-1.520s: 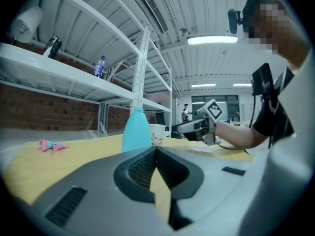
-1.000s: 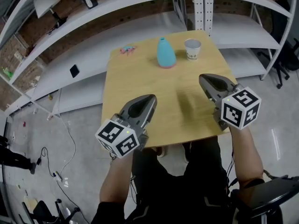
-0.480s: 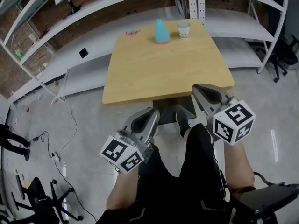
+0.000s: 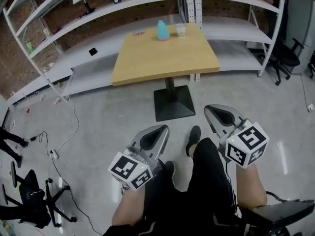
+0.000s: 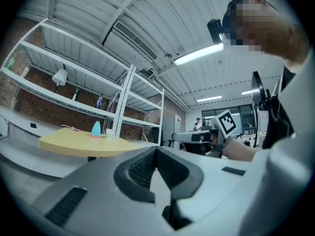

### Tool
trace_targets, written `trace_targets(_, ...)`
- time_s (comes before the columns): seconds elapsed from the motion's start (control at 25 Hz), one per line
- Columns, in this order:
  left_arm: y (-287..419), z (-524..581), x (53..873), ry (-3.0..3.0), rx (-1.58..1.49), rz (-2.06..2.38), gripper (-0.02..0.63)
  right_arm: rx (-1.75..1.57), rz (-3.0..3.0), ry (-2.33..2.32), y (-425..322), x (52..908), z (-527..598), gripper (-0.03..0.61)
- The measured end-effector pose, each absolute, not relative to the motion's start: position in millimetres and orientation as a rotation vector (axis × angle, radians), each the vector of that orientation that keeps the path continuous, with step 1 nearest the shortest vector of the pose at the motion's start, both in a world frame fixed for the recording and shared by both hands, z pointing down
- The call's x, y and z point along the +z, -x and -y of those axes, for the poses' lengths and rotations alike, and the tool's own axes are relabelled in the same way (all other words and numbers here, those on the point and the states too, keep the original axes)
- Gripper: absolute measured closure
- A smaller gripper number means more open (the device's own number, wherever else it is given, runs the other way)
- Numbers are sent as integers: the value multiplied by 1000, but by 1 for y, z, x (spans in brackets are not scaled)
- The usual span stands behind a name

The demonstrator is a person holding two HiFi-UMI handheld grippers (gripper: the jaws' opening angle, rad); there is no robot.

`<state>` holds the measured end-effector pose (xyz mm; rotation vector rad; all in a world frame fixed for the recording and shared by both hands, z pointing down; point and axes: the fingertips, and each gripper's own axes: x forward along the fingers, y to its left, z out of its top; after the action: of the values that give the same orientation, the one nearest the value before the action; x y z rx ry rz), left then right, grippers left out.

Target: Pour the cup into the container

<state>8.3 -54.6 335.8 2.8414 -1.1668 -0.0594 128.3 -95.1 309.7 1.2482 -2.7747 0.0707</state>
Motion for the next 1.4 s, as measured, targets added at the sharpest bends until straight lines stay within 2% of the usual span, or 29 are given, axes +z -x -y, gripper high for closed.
trace_targets(0.28,-24,-31,326,-2876,-6,1179,612,31,2782,-1243,-145,290,5,577)
trace_targets(0.56,-33,-151,336,-2825,44,1218,612,74,2806,-1186,-151,306,-115,577)
trace_targets(1.4,-99,-630,321,-2836,37,1236,612,100,2849,-1204,-224,310,-614,577)
